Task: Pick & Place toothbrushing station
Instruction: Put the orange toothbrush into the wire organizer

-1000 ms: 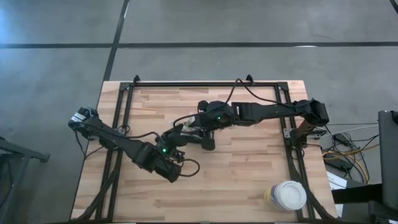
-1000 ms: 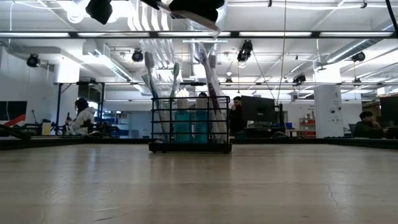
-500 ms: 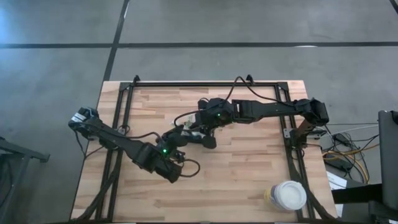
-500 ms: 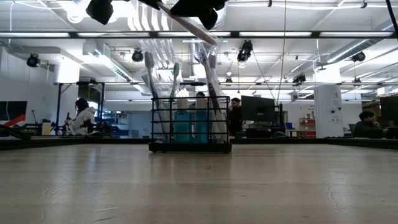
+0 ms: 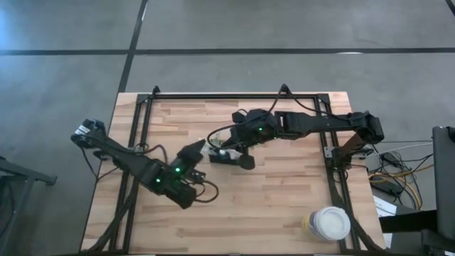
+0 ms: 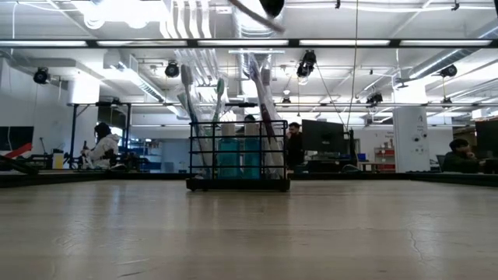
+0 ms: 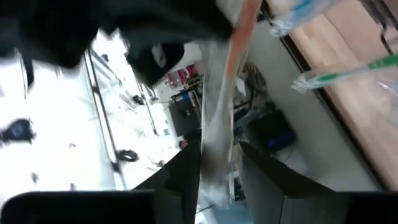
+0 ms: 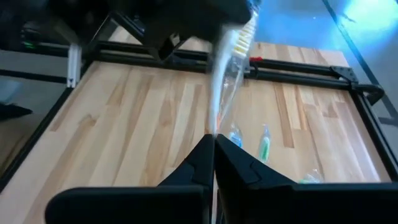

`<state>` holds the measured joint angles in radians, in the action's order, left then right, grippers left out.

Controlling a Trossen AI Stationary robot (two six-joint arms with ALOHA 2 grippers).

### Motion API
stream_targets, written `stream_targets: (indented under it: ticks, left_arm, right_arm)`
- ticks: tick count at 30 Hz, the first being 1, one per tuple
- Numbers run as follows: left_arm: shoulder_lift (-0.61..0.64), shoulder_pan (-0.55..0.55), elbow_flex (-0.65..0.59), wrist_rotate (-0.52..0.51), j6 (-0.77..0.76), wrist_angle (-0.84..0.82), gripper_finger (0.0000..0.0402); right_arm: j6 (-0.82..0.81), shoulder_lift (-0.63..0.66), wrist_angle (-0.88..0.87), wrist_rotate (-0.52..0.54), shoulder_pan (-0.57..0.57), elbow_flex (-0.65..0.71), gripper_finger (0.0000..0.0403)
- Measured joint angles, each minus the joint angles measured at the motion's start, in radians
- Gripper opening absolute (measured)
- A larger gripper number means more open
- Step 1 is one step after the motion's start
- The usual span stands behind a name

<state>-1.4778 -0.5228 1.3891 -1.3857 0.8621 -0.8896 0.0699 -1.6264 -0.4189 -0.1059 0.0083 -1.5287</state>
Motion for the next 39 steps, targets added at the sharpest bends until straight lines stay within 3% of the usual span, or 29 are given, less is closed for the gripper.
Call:
stream_targets:
  ticks: [3,5,7,11,13,20,25,30,34,39]
  left_arm:
    - [0.056,-0.017,-0.001,0.006,-0.132,-0.011,0.0116]
    - [0.105,-0.028,-0.001,0.071,-0.248,-0.040,0.0116]
    - [0.166,-0.032,-0.001,0.198,-0.386,-0.072,0.0114]
    - [0.299,-0.028,-0.027,0.569,-0.596,-0.071,0.0097]
    - [0.362,-0.032,-0.080,0.659,-0.630,-0.001,0.0082]
    - [0.619,-0.041,-0.411,0.687,-0.690,0.376,0.0011]
    - [0.780,-0.042,-0.697,0.703,-0.658,0.785,0.0008]
    - [0.851,-0.030,-0.938,0.705,-0.567,1.218,0.0004]
    - [0.846,0.011,-1.031,0.706,-0.551,1.450,0.0010]
    - [0.807,0.073,-1.003,0.744,-0.590,1.438,0.0025]
  right_arm:
    - [0.006,0.032,-0.005,0.000,0.011,0.005,0.0007]
    - [0.024,0.055,-0.004,0.001,0.023,0.013,0.0007]
    - [0.045,0.079,0.006,0.004,0.035,0.025,0.0007]
    - [0.076,0.161,0.074,0.031,0.053,0.083,0.0007]
    - [0.095,0.209,0.114,0.039,0.053,0.130,0.0008]
    - [0.118,0.409,0.378,0.060,0.051,0.371,0.0008]
    - [0.143,0.505,0.681,0.059,0.047,0.596,0.0008]
    - [0.158,0.498,0.998,0.054,0.047,0.780,0.0008]
    - [0.158,0.444,1.120,0.053,0.042,0.832,0.0008]
    - [0.163,0.357,1.136,0.053,0.044,0.792,0.0008]
